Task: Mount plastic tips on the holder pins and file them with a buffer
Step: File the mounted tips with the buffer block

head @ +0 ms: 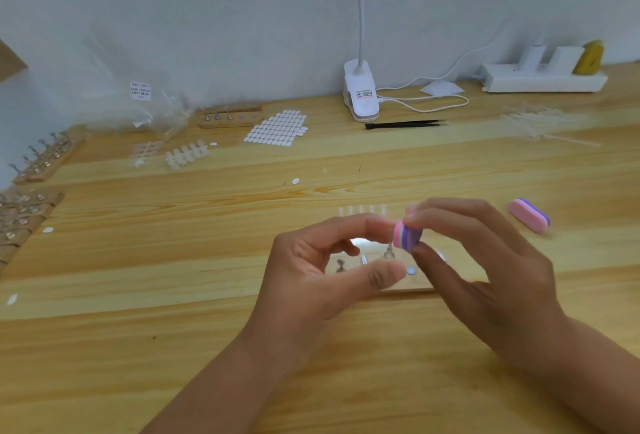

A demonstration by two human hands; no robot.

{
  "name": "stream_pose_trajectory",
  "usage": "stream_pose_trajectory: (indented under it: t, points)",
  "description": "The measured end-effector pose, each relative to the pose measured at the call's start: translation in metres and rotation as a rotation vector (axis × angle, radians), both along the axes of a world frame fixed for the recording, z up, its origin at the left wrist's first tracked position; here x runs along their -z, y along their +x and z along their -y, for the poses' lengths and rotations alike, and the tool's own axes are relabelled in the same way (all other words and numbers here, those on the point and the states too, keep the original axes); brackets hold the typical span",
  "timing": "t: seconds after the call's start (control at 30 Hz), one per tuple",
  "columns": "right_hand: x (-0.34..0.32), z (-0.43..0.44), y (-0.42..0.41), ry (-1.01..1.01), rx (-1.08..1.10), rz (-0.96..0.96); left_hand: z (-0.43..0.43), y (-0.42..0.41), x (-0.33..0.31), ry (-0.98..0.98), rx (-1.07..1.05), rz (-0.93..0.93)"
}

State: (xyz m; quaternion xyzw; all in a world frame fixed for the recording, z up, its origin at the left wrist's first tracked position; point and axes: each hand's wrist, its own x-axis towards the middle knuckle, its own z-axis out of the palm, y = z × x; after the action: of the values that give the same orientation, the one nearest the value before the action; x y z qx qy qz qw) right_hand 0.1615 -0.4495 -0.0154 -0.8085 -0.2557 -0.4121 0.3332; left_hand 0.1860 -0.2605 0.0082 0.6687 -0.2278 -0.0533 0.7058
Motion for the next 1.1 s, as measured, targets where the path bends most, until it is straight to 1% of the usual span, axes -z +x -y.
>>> stream_pose_trajectory:
  t: [0.07,0.1,0.17,0.2,0.27,0.33,0.4,0.47,0.53,0.6,0.67,0.73,0.8,0.87,0.97,1.1]
  points:
    - [0.0,0.002,0.001,0.06,0.008,-0.058,-0.001,0.0,0.0,-0.014,-0.012,-0.034]
    - [-0.002,0.001,0.0,0.069,0.01,-0.034,0.0,0.0,-0.001,-0.009,-0.01,-0.036]
    - [-0.002,-0.003,-0.003,0.005,0.014,0.066,0.001,-0.002,-0.001,0.015,0.008,-0.02]
    - [-0.001,-0.003,-0.004,-0.025,0.005,0.084,0.002,-0.003,-0.001,0.024,0.019,-0.019]
    - [-0.001,0.003,0.001,-0.018,0.017,0.033,0.001,-0.002,-0.001,0.014,0.035,-0.042]
    - [-0.003,0.005,0.004,0.035,0.057,-0.015,0.0,0.0,0.0,-0.005,0.042,-0.055]
    - [-0.005,0.001,0.001,0.047,0.042,0.028,0.0,0.0,0.001,-0.003,0.049,-0.048]
    - [-0.002,-0.001,-0.001,0.011,-0.015,0.067,0.001,0.0,0.003,-0.01,0.06,-0.063]
    - [-0.002,0.002,0.002,-0.008,-0.003,0.018,0.0,0.0,0.004,-0.069,0.077,-0.106]
    - [-0.004,0.004,0.003,0.029,0.038,-0.033,-0.001,0.001,0.003,-0.117,0.092,-0.111]
    - [-0.008,0.0,-0.002,0.052,0.026,0.026,-0.001,0.001,0.002,-0.12,0.115,-0.111]
    - [-0.006,-0.004,-0.006,0.005,-0.009,0.098,0.001,0.0,0.003,-0.114,0.137,-0.125]
    - [-0.003,0.001,-0.002,-0.025,0.007,0.061,0.001,0.0,0.003,-0.153,0.151,-0.167]
    - [-0.002,0.008,0.005,0.012,0.071,-0.034,0.0,0.001,0.002,-0.198,0.16,-0.193]
    - [-0.003,0.01,0.007,0.074,0.106,-0.067,0.0,0.002,0.0,-0.202,0.121,-0.169]
    - [0.001,0.008,0.003,0.035,0.074,-0.052,0.0,0.003,0.003,-0.128,-0.035,-0.129]
